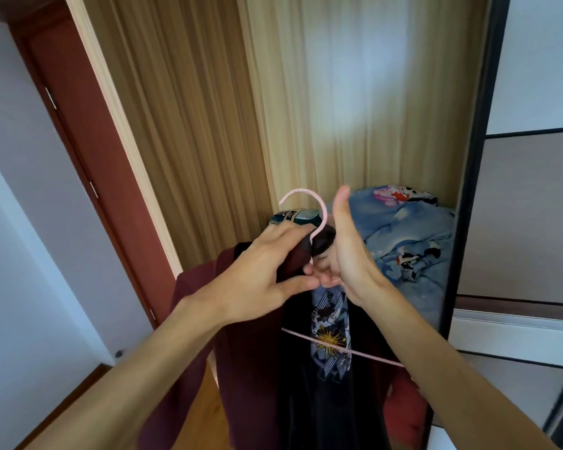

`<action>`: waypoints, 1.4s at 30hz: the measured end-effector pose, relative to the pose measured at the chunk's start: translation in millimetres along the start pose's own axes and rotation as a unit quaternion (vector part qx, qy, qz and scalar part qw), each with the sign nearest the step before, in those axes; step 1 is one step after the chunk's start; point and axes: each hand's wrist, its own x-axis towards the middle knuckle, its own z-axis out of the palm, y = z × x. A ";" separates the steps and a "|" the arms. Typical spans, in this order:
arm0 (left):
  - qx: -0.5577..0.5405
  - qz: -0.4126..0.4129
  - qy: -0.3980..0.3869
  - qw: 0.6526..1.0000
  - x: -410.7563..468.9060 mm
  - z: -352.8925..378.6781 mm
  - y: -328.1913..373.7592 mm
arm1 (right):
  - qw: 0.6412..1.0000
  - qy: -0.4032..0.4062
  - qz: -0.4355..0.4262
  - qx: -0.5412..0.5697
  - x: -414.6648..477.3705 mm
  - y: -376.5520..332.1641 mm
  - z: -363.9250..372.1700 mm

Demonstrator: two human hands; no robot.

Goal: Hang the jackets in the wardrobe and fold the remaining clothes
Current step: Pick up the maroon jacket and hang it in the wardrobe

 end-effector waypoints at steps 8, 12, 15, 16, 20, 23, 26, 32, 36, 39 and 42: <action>0.238 0.056 0.011 0.969 11.8 -4.8 -30.9 | 1.000 -0.003 -0.002 -0.026 14.6 6.0 2.8; 0.237 0.058 -0.001 0.970 20.0 -9.6 -47.7 | 0.993 -0.086 0.039 -0.075 21.4 6.8 -24.0; 0.200 0.026 0.018 0.979 19.5 -17.7 -63.2 | 0.984 -0.067 0.033 -0.163 18.8 -1.4 -61.4; 0.197 0.022 0.026 0.980 17.8 -20.6 -68.1 | 0.982 -0.051 0.033 -0.179 18.2 1.8 -76.2; 0.170 -0.001 0.059 0.984 10.7 -28.8 -79.3 | 0.984 -0.016 0.079 -0.158 19.0 42.4 -119.4; 0.158 -0.011 0.060 0.986 9.6 -33.5 -78.2 | 0.985 -0.023 0.083 -0.151 21.7 96.0 -132.8; 0.159 -0.008 0.068 0.985 9.4 -40.7 -77.0 | 0.977 -0.036 0.120 -0.171 30.7 186.1 -139.7; 0.173 0.000 0.109 0.979 -5.7 -66.4 -72.6 | 0.961 -0.136 0.188 -0.147 -0.7 212.4 -50.2; 0.185 -0.017 0.104 0.977 -21.2 -78.0 -75.7 | 0.959 -0.138 0.186 -0.163 16.5 266.2 -35.0; 0.204 -0.047 0.116 0.971 -37.4 -84.7 -83.9 | 0.963 -0.143 0.129 -0.187 27.7 294.0 -37.0; 0.212 -0.069 0.120 0.967 -56.1 -93.9 -95.7 | 0.965 -0.095 0.088 -0.226 36.3 271.8 -48.4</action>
